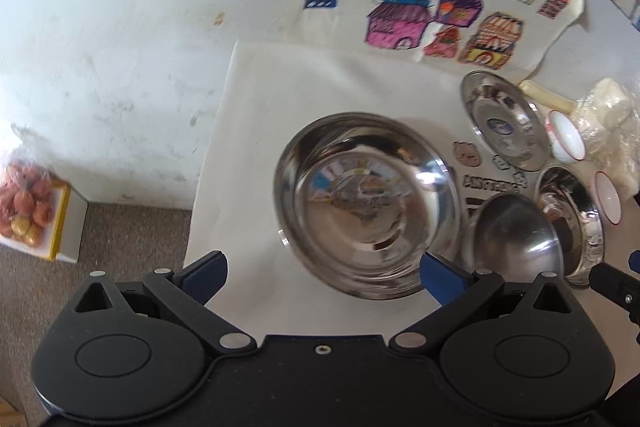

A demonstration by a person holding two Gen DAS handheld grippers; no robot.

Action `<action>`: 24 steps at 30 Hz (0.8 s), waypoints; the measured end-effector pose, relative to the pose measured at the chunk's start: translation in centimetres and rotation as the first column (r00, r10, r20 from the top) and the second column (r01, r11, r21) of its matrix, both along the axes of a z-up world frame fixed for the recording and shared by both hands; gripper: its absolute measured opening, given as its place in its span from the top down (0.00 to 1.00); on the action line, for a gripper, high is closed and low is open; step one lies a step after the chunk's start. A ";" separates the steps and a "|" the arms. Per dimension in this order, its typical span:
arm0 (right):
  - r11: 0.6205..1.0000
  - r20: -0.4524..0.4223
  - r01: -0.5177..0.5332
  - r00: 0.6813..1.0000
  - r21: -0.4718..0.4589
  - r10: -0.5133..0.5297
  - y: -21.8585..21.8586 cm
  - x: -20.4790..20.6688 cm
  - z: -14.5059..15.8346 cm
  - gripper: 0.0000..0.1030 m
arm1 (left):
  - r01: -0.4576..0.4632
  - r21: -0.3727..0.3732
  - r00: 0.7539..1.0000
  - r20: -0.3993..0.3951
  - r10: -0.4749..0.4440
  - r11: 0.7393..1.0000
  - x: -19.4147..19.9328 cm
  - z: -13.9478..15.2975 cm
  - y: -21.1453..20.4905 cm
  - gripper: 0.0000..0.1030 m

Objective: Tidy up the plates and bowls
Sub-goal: 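Move the left tool toward the large steel bowl while the right tool approaches its rim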

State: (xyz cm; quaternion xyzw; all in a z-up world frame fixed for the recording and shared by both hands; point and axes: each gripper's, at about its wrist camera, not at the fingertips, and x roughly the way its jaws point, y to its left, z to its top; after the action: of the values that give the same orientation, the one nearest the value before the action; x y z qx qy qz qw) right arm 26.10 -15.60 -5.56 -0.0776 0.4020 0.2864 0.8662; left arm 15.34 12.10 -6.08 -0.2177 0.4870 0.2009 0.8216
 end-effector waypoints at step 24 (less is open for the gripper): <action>0.970 -0.080 -0.242 0.968 -0.015 0.240 11.7 6.4 -3.5 0.13 | -0.128 -0.082 0.991 -0.050 0.124 0.988 1.6 -4.0 3.5 0.09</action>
State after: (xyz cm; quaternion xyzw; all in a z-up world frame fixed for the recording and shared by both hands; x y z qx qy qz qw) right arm 32.49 -3.85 -9.03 -0.1256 0.4263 0.3872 0.8078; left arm 16.96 15.64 -10.12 -0.2781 0.4986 0.2364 0.7863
